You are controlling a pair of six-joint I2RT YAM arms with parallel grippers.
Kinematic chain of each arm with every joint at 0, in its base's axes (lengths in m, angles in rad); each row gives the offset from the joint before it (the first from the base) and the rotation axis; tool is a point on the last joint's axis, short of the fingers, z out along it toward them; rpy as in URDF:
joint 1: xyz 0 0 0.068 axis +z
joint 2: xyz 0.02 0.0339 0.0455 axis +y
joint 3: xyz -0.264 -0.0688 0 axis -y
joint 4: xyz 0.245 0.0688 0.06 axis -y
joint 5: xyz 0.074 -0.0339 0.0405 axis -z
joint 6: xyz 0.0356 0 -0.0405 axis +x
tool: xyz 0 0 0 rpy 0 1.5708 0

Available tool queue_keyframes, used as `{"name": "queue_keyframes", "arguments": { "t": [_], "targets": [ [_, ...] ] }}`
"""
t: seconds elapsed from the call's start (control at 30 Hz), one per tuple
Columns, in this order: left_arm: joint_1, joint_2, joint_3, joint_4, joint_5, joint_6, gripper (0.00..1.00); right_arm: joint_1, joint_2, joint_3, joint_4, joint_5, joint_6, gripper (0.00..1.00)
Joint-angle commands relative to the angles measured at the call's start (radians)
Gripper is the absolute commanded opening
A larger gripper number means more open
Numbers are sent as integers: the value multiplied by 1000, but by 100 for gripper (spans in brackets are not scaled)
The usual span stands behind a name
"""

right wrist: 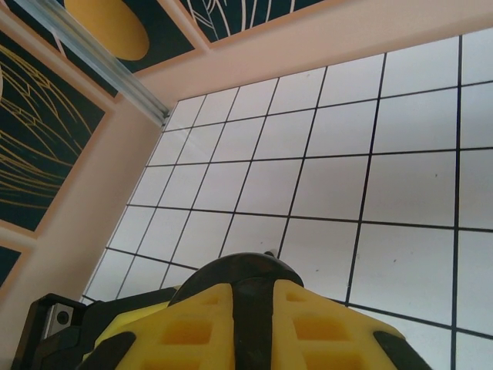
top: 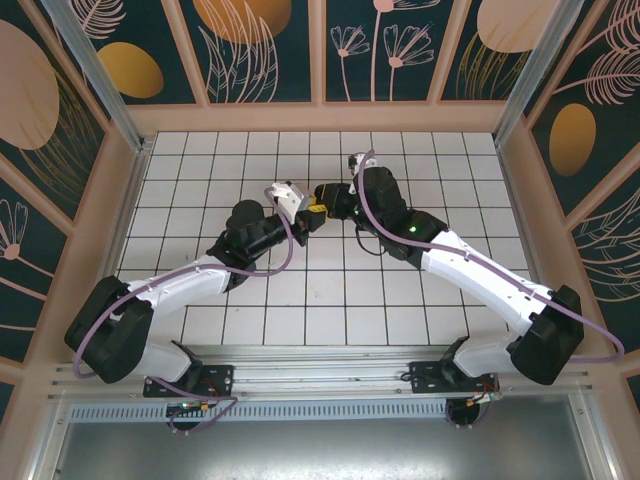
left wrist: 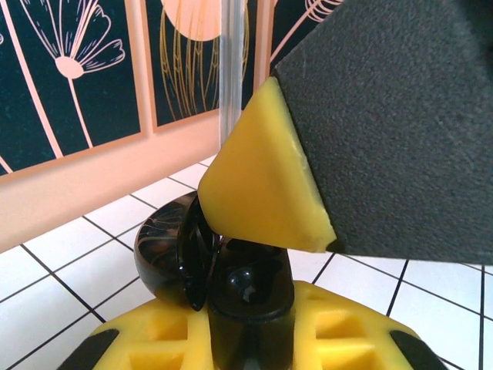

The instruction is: Insert the wireless bluetooth earbuds into the charging case

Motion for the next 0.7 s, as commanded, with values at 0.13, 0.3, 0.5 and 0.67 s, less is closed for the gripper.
{"name": "queue_keyframes", "arguments": {
  "t": [0.13, 0.3, 0.5, 0.67],
  "targets": [
    [-9, -39, 43, 56, 34, 33, 0, 8, 9, -12, -41, -21, 22, 21],
    [-8, -44, 41, 56, 31, 33, 0, 8, 9, 3, -46, -22, 18, 22],
    [-9, -44, 37, 54, 28, 34, 0, 8, 6, 22, -53, -32, 26, 28],
    [-8, -43, 38, 56, 30, 33, 0, 8, -1, 44, -62, -39, 43, 32]
  ]
}}
